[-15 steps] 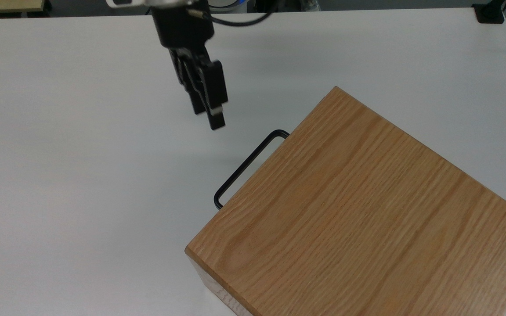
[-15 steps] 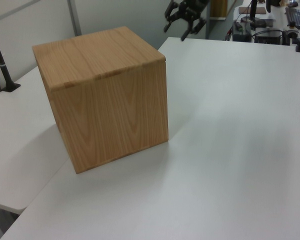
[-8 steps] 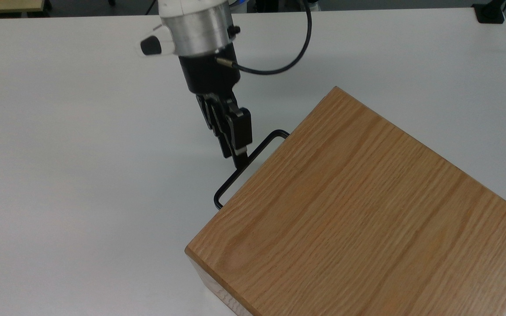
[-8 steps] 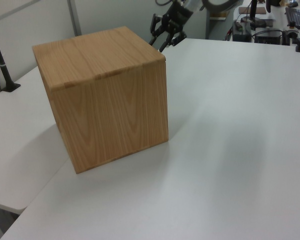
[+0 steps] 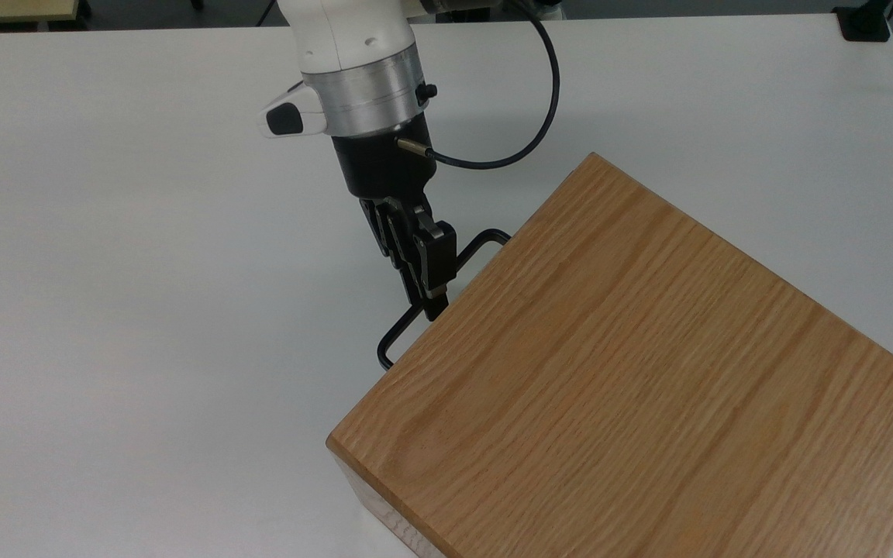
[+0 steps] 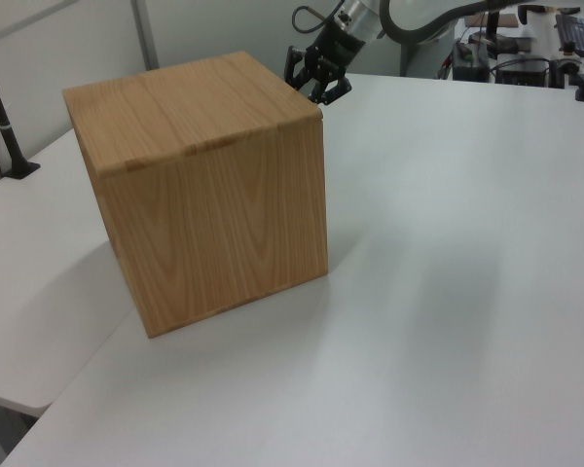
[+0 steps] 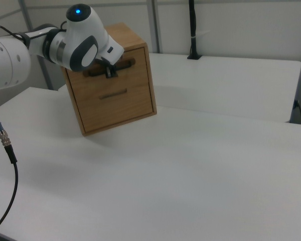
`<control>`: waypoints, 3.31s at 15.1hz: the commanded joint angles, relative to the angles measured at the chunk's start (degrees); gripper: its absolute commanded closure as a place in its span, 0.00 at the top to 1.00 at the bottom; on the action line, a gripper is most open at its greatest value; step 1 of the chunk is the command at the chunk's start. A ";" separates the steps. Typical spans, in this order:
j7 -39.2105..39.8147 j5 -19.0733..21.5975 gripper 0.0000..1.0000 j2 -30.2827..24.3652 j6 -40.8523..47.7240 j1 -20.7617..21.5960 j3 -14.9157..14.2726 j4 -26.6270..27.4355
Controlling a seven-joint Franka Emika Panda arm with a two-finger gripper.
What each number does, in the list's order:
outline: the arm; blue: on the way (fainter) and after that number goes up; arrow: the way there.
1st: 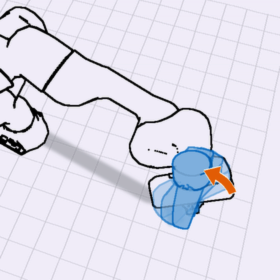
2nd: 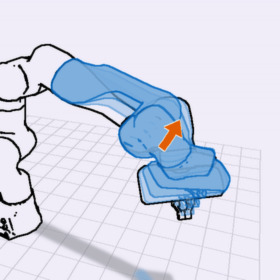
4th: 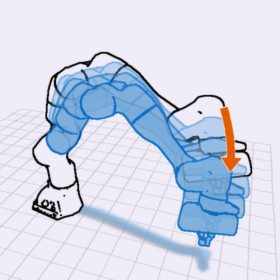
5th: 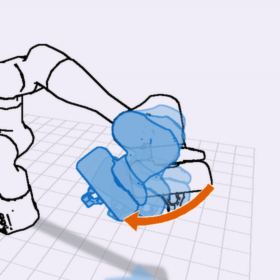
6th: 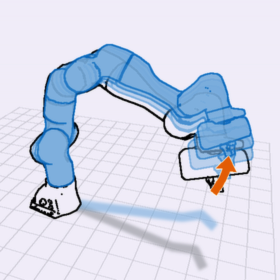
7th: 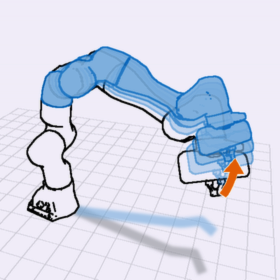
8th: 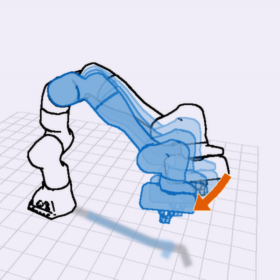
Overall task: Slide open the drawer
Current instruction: 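Pull the gripped handle straight out, sliding the drawer out of the cabinet, then open the gripper and lift it up off the drawer handle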
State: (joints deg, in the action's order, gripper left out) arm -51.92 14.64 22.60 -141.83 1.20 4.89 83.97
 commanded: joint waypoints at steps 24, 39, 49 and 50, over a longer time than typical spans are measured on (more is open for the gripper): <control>25.10 0.21 0.12 -9.94 25.98 -10.25 -1.03 1.81; 35.13 -1.99 0.23 -11.96 33.64 -15.61 -1.73 1.81; 34.35 -4.79 1.00 -16.35 39.08 -15.70 -1.99 1.55; 32.08 -6.19 1.00 -17.32 39.87 -15.53 -1.91 1.72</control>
State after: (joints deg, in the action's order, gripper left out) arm -18.08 11.03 9.36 -104.85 -14.74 3.51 84.21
